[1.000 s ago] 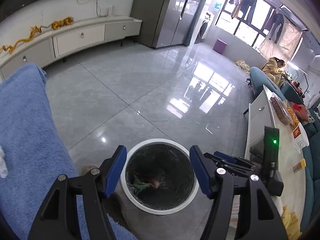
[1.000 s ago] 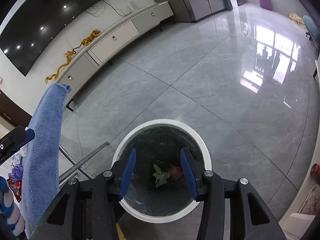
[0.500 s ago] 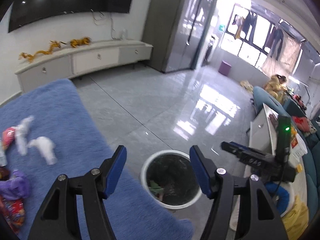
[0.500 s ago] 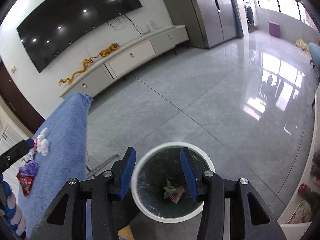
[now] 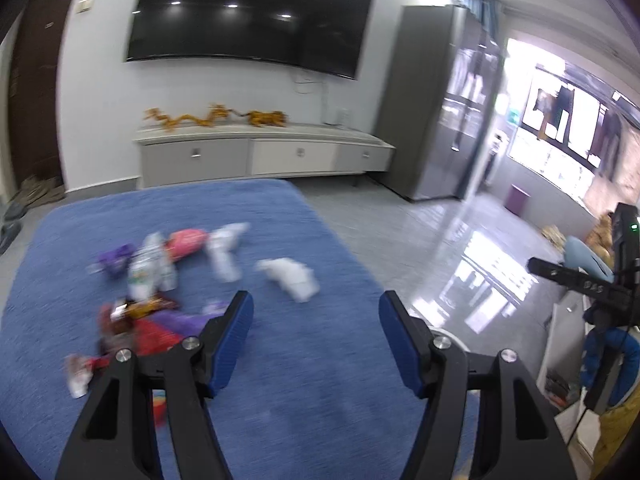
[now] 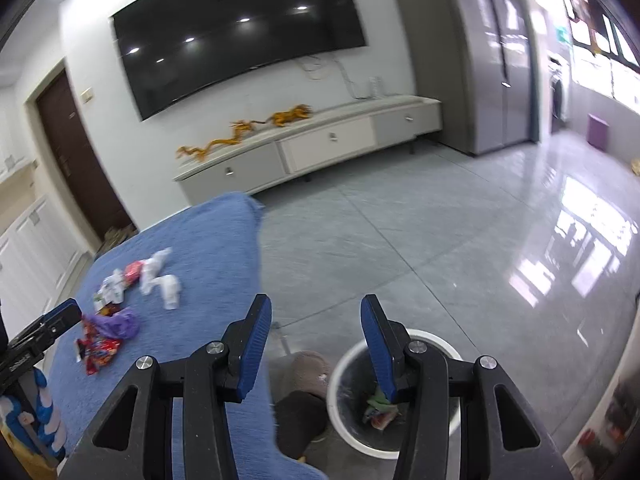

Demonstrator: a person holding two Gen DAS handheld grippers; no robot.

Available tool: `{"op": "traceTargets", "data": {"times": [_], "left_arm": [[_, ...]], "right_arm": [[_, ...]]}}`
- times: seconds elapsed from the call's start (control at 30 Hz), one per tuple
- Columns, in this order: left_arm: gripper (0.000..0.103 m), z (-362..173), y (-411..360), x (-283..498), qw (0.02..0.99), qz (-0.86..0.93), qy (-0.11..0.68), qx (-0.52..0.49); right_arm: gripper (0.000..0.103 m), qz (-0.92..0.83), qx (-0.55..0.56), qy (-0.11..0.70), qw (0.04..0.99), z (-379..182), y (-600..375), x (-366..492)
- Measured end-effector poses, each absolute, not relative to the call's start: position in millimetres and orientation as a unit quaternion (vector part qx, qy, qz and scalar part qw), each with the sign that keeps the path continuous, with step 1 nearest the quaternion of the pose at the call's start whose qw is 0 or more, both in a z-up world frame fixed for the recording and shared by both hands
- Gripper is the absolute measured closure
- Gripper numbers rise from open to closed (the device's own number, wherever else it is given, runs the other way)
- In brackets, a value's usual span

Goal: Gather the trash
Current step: 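Grasp the red chip bag with the left tool while the right tool grasps a white tissue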

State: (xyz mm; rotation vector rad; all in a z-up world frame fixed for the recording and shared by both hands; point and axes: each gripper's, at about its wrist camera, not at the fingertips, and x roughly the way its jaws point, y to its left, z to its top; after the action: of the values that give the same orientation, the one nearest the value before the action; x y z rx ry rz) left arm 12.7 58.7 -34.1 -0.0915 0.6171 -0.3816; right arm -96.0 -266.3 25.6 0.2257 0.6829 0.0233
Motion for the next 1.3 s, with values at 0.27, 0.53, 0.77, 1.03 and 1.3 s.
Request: {"op": "traceTargets", "data": {"times": [0.27, 0.53, 0.77, 1.03, 1.3], "left_arm": [[0.039, -69, 114, 18, 0.938, -0.114, 0.325, -0.048], [0.039, -104, 105, 36, 0.936, -0.071, 0.345, -0.018], [0.072, -119, 108, 44, 0.935, -0.059, 0.35, -0.004], [0.089, -109, 118, 29, 0.93, -0.099, 0.353, -0.035], [0.092, -93, 139, 11, 0.922, -0.126, 0.355, -0.094]], "right_arm": [[0.056, 0.075, 0.078, 0.354, 0.929, 19, -206, -60], [0.056, 0.12, 0.052, 0.389, 0.912, -11, -166, -19], [0.056, 0.15, 0.047, 0.418, 0.895, -42, -143, 20], [0.056, 0.207, 0.046, 0.433, 0.876, -64, -101, 69], [0.063, 0.215, 0.04, 0.45, 0.866, -87, -67, 102]]}}
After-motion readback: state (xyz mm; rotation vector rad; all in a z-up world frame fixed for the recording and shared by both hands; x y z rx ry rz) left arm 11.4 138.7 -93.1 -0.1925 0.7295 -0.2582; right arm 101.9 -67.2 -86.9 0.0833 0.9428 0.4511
